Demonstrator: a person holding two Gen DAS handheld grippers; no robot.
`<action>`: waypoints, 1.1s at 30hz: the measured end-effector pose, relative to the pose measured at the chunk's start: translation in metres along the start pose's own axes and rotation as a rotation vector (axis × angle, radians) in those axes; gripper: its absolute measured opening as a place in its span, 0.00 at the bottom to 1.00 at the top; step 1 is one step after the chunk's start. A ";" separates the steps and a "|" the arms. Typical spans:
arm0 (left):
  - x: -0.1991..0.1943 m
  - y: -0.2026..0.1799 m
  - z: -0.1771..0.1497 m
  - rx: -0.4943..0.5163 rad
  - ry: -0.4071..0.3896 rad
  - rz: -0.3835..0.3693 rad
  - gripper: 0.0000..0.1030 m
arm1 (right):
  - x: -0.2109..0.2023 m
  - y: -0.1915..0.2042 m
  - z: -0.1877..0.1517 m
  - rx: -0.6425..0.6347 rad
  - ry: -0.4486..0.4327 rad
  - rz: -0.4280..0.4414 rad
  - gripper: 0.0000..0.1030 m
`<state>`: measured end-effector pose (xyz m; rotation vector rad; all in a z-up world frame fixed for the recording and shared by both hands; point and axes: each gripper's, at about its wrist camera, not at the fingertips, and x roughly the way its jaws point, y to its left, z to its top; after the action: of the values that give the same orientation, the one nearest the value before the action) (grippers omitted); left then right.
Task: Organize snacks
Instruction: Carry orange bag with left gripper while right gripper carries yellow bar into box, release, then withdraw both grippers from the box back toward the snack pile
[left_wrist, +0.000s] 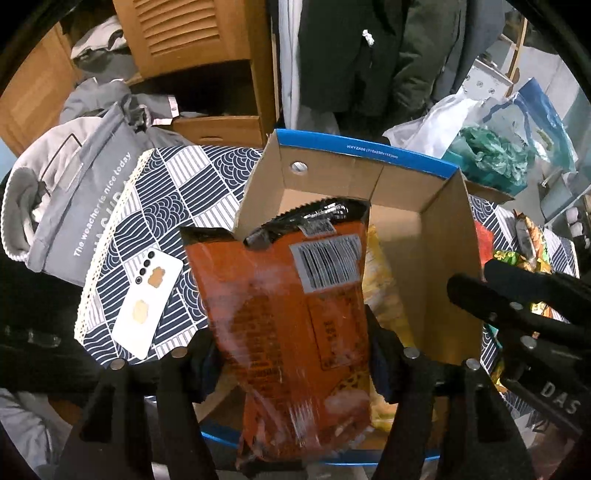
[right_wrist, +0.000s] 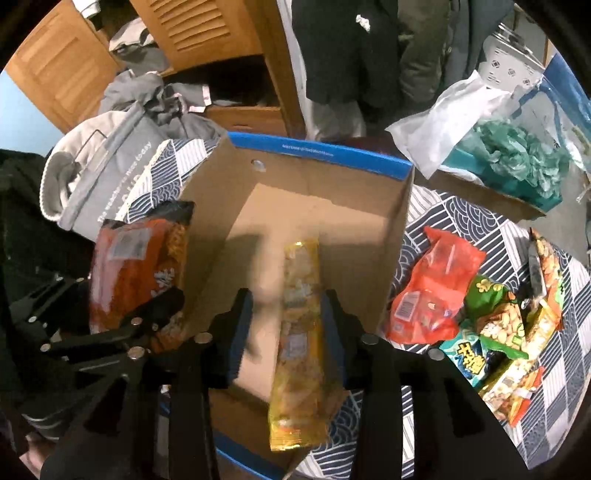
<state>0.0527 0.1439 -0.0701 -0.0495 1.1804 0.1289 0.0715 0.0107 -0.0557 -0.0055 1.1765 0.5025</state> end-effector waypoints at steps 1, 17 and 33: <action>-0.002 0.000 0.000 -0.001 -0.007 -0.001 0.71 | -0.002 0.000 0.000 -0.002 -0.007 -0.007 0.46; -0.015 -0.009 0.000 0.014 -0.070 0.019 0.83 | -0.031 -0.020 -0.006 0.004 -0.062 -0.045 0.60; -0.021 -0.059 -0.010 0.107 -0.063 -0.038 0.83 | -0.058 -0.078 -0.041 0.049 -0.074 -0.111 0.64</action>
<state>0.0435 0.0831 -0.0560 0.0261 1.1209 0.0334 0.0485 -0.0912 -0.0406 -0.0101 1.1093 0.3734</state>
